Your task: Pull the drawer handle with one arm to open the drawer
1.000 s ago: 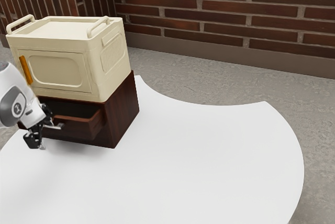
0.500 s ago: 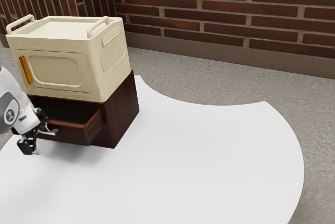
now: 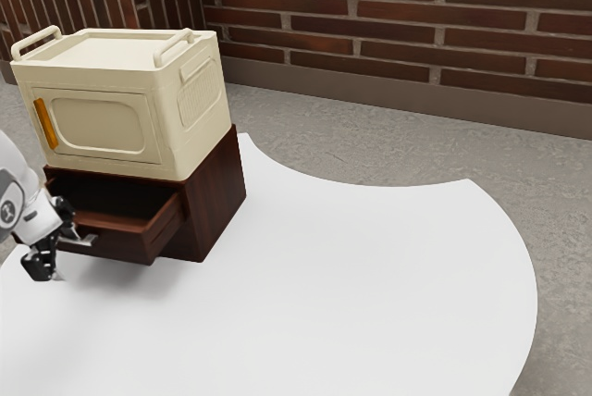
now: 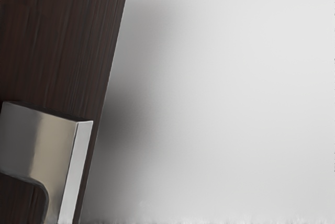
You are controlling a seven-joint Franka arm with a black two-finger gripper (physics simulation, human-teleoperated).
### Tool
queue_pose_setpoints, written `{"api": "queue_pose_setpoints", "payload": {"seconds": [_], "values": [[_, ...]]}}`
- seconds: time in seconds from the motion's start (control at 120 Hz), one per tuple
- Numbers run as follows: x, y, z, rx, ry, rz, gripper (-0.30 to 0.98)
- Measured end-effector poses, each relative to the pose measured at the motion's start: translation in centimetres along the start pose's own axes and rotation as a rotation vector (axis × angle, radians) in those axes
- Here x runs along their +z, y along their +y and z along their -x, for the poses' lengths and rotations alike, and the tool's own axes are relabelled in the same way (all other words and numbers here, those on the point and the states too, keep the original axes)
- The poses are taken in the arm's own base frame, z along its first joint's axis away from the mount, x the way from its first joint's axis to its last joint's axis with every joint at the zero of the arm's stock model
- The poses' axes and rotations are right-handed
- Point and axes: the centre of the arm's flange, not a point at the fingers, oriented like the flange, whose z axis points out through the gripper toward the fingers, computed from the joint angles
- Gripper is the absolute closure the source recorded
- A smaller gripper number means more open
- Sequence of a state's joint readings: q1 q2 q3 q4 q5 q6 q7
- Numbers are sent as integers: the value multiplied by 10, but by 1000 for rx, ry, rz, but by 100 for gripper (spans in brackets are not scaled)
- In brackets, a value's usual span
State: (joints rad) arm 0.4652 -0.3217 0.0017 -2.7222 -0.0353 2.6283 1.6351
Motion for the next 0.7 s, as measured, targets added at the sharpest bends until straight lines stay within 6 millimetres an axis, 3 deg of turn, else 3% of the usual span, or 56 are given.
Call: {"api": "queue_pose_setpoints", "payload": {"seconds": [0.7], "values": [[-16,35,3,-16,1,-17,5]]}}
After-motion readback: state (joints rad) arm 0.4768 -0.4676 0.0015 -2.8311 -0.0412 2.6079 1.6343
